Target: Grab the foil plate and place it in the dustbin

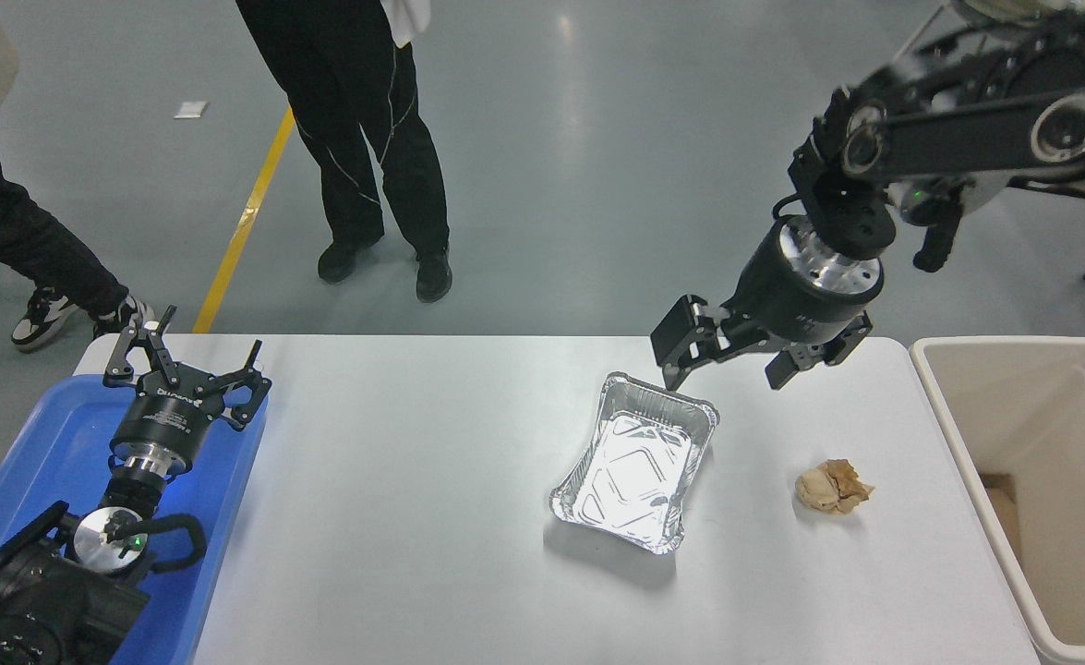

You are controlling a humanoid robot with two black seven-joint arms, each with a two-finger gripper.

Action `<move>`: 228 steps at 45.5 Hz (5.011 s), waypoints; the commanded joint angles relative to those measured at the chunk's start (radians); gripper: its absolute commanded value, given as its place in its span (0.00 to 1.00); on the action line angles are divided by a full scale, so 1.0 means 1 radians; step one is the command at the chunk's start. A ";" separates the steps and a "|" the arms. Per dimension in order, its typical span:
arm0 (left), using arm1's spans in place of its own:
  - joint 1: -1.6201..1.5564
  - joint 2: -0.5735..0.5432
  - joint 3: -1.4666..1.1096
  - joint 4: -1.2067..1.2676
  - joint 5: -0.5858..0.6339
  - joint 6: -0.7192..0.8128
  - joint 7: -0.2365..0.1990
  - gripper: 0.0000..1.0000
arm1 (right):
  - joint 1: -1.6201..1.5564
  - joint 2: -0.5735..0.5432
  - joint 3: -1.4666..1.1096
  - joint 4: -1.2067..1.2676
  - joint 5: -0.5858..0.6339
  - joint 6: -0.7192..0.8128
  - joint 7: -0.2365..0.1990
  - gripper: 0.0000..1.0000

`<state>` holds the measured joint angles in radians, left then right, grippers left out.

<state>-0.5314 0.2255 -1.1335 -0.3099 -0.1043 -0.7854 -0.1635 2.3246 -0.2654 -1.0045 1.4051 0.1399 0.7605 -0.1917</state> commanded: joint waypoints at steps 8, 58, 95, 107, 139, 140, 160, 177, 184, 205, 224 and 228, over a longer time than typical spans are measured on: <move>-0.001 0.000 0.000 0.000 0.000 0.000 -0.001 0.99 | 0.128 0.003 -0.135 0.005 0.149 0.025 -0.006 1.00; -0.002 0.000 0.003 0.000 0.002 0.000 0.004 0.99 | -0.490 0.265 -0.089 -0.199 0.141 -0.481 -0.005 1.00; -0.002 0.000 0.001 0.000 0.000 0.000 0.002 0.99 | -1.062 0.265 0.069 -0.685 0.061 -0.521 -0.006 1.00; -0.002 0.000 0.001 0.000 0.000 0.000 0.001 0.99 | -1.159 0.265 0.171 -0.752 -0.085 -0.521 -0.006 1.00; -0.002 0.000 0.001 0.000 0.000 0.000 0.001 0.99 | -1.182 0.265 0.274 -0.758 -0.121 -0.570 -0.041 0.08; -0.004 0.000 0.001 0.000 0.000 0.000 0.001 0.99 | -1.182 0.265 0.277 -0.756 -0.120 -0.569 -0.046 0.06; -0.004 0.000 0.001 0.000 0.000 0.000 0.002 0.99 | -1.144 0.265 0.300 -0.726 -0.092 -0.560 -0.061 0.00; -0.004 0.000 0.003 0.000 0.002 0.000 0.002 0.99 | -0.772 0.150 0.202 -0.284 -0.100 -0.547 -0.057 0.00; -0.004 0.000 0.003 0.000 0.002 0.000 0.002 0.99 | -0.539 0.101 0.061 -0.077 -0.102 -0.547 -0.051 0.00; -0.004 0.000 0.003 -0.002 0.002 0.000 0.004 0.99 | -0.073 0.026 0.018 0.150 -0.098 -0.159 -0.049 0.00; -0.004 0.000 0.003 -0.002 0.002 0.000 0.004 0.99 | 0.140 -0.057 0.017 0.207 -0.088 0.002 -0.049 0.00; -0.004 0.000 0.003 0.000 0.002 0.000 0.004 0.99 | 0.160 -0.057 0.014 0.207 -0.088 0.013 -0.049 0.00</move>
<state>-0.5354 0.2255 -1.1305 -0.3113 -0.1025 -0.7854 -0.1596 2.3849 -0.2966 -0.9852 1.5904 0.0491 0.6927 -0.2408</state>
